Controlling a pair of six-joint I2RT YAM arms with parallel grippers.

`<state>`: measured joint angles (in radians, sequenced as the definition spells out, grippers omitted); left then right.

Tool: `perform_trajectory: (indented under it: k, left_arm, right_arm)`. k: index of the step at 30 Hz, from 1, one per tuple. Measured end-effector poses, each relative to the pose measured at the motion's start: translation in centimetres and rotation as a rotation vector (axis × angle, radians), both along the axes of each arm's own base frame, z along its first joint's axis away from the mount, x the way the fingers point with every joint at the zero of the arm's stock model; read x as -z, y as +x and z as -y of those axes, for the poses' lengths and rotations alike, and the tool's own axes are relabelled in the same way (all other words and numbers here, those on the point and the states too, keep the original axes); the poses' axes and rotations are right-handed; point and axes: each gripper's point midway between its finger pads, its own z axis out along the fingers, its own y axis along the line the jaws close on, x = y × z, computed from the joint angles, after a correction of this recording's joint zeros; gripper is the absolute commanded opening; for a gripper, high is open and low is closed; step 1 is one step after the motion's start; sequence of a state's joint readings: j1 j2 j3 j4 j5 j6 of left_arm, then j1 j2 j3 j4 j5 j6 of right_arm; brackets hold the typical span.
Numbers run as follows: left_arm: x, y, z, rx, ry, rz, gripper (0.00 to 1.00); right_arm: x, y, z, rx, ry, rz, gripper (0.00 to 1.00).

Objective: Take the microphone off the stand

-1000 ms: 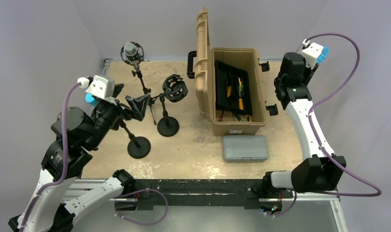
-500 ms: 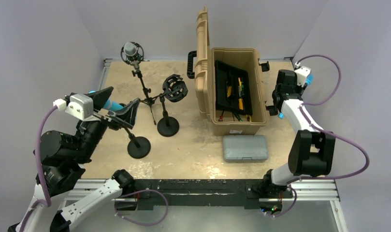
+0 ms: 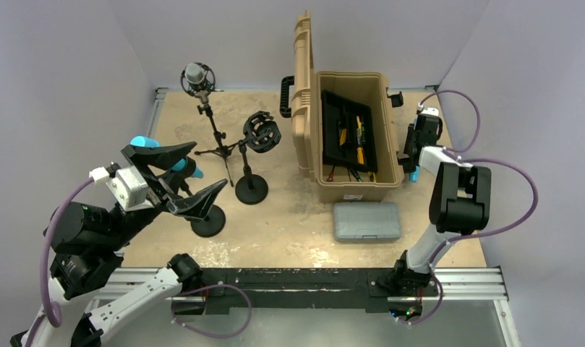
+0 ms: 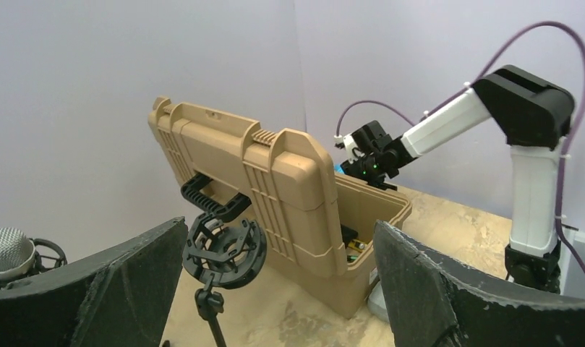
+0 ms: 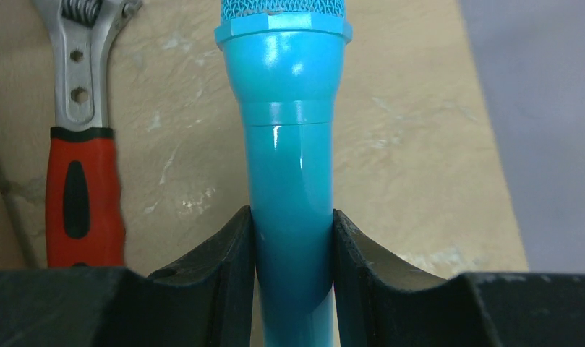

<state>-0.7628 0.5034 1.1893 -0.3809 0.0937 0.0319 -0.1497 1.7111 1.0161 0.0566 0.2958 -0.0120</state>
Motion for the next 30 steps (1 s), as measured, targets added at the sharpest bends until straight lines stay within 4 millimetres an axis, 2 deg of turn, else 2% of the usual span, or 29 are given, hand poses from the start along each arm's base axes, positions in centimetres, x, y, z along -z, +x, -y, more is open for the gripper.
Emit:
perform_trajectory:
  k: [4,5,7,12,15,21,30]
  left_arm:
    - [-0.1,-0.8,0.1,0.033,0.007,0.029,0.97]
    - [-0.1,-0.9,0.2,0.043,0.009,0.032,0.97]
    - [-0.1,-1.2,0.5,0.066,0.014,0.038,0.97]
    - [0.0,-1.8,0.9,0.102,0.030,0.056,0.97]
    - [0.0,-1.8,1.0,0.104,0.034,0.062,0.97]
    - [0.0,-1.8,1.0,0.104,0.034,0.062,0.97]
    - [0.0,-1.9,1.1,0.109,0.035,0.061,0.97]
  right_arm:
    - [3.8,0.7,-1.2,-0.106,0.079,-0.074,0.04]
    - [4.1,0.8,-1.5,-0.124,0.093,-0.077,0.06]
    - [4.3,1.0,-2.0,-0.160,0.119,-0.076,0.08]
    - [4.7,1.4,-3.1,-0.220,0.165,-0.072,0.23]
    - [4.9,1.5,-3.4,-0.236,0.181,-0.071,0.33]
    - [4.9,1.6,-3.5,-0.231,0.190,-0.068,0.44]
    - [4.9,1.5,-3.5,-0.213,0.205,-0.063,0.47]
